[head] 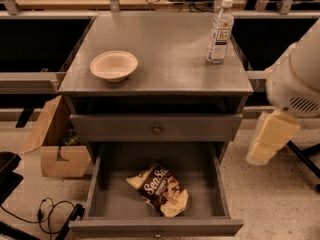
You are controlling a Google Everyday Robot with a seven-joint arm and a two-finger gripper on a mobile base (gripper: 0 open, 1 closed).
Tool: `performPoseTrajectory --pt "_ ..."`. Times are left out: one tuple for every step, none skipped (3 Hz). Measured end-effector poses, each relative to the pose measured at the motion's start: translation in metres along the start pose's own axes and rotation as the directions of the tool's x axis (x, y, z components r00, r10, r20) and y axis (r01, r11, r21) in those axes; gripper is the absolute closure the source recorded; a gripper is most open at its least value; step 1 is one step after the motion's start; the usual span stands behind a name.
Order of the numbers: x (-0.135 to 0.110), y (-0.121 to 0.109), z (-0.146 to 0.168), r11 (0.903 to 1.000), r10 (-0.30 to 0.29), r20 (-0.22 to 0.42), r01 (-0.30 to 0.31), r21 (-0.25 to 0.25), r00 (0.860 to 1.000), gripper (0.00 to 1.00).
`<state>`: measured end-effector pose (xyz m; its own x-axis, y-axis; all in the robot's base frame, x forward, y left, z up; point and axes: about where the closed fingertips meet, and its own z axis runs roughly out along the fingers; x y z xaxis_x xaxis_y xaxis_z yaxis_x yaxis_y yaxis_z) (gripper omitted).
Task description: Pick brown chip bag from middle drawer and place on counter
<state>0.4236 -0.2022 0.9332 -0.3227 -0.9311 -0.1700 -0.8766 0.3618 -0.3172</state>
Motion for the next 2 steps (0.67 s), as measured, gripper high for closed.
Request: performPoseTrajectory --pt "-0.001 0.031 0.056 0.9975 0.070 -0.004 -0.070 0.012 0.998 0.00" --pt "-0.003 0.069 0.150 0.9899 0.129 -0.003 -0.129 -0.059 0.992 0.00"
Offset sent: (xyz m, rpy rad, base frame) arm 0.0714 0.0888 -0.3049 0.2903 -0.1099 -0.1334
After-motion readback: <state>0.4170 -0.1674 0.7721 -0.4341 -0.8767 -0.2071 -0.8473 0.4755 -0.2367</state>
